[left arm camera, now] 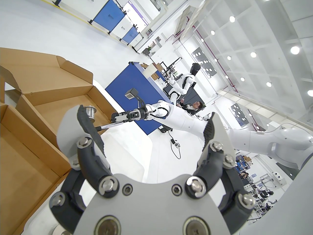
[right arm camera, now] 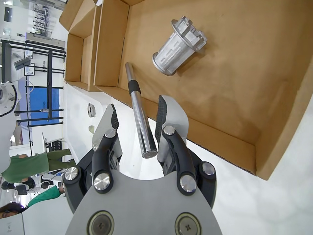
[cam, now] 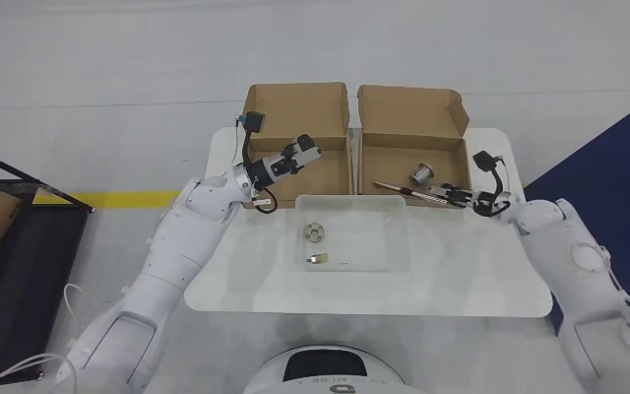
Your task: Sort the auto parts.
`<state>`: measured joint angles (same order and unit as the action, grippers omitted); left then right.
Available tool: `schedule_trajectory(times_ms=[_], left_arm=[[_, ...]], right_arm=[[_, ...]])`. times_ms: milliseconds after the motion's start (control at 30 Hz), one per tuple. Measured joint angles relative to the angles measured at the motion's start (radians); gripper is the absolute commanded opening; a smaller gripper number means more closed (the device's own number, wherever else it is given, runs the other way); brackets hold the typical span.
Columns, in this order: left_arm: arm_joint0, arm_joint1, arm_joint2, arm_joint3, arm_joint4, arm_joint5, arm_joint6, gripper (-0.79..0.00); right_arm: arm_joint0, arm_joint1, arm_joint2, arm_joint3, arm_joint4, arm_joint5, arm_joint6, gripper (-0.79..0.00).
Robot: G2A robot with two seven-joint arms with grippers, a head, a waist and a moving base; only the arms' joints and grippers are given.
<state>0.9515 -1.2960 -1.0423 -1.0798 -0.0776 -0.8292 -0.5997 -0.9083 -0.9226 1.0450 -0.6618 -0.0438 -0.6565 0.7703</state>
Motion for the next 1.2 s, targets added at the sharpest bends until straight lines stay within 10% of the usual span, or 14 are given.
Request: schedule_trajectory(times_ms=[633, 800, 1200], left_arm=[[0.0, 0.0, 0.0, 0.0, 0.0, 0.0, 0.0, 0.0], [0.0, 0.0, 0.0, 0.0, 0.0, 0.0, 0.0, 0.0], [0.006, 0.002, -0.002, -0.014, 0.013, 0.009, 0.0, 0.0]], right_arm=[[-0.097, 0.057, 0.171, -0.188, 0.154, 0.015, 0.044, -0.394], [-0.142, 0.061, 0.18, -0.258, 0.136, -0.074, 0.027, 0.0], [-0.198, 0.058, 0.179, -0.348, 0.138, -0.181, -0.022, 0.0]])
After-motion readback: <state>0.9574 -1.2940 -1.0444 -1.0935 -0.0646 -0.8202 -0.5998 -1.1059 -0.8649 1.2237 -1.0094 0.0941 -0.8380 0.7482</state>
